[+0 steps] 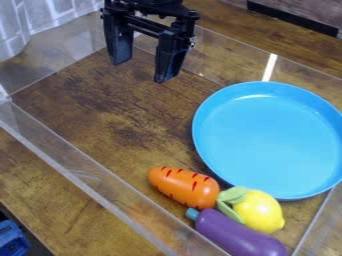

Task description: Put the carrot on the blue tray

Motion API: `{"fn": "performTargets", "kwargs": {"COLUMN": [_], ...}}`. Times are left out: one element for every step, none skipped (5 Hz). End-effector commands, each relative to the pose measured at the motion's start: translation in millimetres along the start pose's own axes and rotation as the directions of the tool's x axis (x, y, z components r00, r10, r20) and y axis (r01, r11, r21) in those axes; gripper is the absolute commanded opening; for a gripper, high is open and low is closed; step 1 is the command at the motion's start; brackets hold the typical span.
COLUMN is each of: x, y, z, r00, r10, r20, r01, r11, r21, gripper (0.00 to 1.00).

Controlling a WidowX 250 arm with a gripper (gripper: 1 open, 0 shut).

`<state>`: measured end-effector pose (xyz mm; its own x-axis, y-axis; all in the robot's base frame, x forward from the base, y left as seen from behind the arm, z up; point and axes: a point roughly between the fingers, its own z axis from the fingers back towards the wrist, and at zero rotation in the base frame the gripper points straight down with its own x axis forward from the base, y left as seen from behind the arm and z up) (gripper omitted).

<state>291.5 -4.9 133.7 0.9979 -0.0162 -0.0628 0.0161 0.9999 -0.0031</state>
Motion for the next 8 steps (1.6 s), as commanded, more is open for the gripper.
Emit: {"fn": "performTargets", "kwargs": {"x": [4.2,-4.6,-12.3,-24.8,-30.7,-29.7,-28.4,-29.0], "y": [-4,-25,-47,-74,-93,-108,-109,-111], "z": [-8.5,-12.2,-16.2,-25.4,-41.2,-55.3,-79.5,-104.5], "r00": [0.997,0.975,0.935,0.853,0.766,0.699,0.61,0.591], "r10": [-0.073,-0.223,-0.356,-0.522,-0.643,-0.714,-0.788,-0.799], "r20": [-0.015,-0.016,-0.007,-0.003,-0.014,-0.038,-0.085,-0.106], "r01": [0.073,0.223,0.356,0.522,0.642,0.714,0.792,0.806], "r11": [0.997,0.975,0.934,0.852,0.763,0.694,0.6,0.58], "r21": [0.001,0.0,0.017,0.044,0.076,0.096,0.114,0.119], "gripper": [1.0,1.0,1.0,1.0,1.0,1.0,1.0,1.0]}}
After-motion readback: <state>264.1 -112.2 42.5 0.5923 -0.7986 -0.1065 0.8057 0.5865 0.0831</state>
